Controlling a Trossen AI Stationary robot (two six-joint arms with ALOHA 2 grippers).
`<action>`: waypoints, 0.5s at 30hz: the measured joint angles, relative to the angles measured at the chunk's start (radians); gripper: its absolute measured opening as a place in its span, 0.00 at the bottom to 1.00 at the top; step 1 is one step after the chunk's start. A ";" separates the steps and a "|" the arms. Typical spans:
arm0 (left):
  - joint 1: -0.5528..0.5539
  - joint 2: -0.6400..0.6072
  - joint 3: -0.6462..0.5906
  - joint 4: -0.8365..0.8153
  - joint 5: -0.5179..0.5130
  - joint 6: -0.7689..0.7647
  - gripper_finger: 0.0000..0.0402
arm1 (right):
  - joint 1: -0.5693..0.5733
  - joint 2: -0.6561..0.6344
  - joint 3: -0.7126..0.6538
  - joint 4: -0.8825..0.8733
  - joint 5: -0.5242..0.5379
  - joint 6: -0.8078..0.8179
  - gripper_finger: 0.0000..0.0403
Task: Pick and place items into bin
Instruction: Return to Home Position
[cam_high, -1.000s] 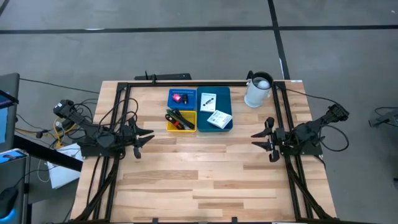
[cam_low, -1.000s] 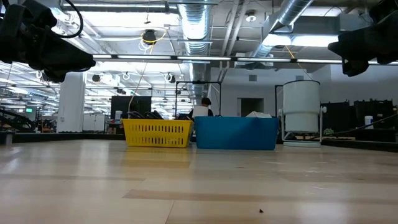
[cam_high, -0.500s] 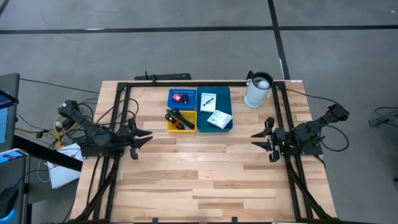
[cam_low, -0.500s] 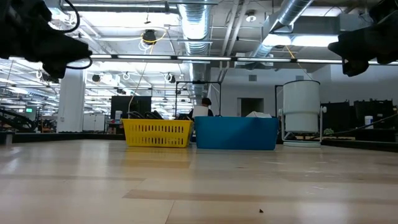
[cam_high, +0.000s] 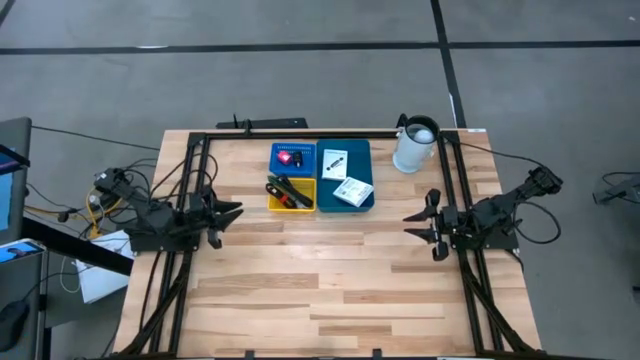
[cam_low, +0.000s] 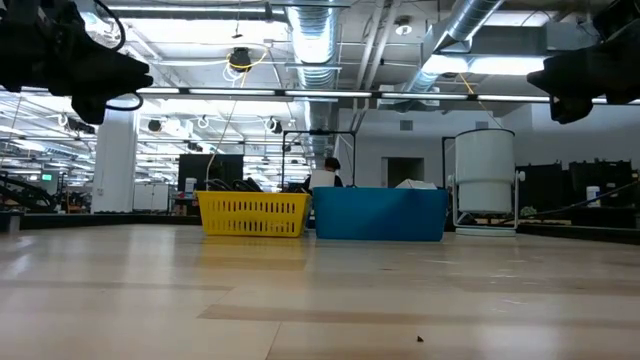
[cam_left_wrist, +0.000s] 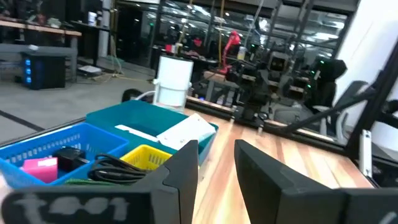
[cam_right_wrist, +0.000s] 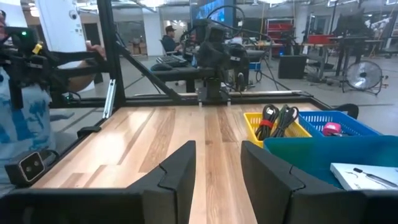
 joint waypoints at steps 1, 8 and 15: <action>0.005 -0.001 0.000 -0.004 -0.002 0.000 0.24 | 0.000 0.002 0.000 -0.001 0.000 0.000 0.30; 0.035 -0.001 0.000 -0.004 -0.006 0.000 0.24 | 0.000 0.001 0.000 -0.001 0.001 0.000 0.30; 0.043 -0.001 0.000 -0.007 -0.007 0.000 0.24 | 0.000 0.001 0.000 -0.001 0.001 0.000 0.30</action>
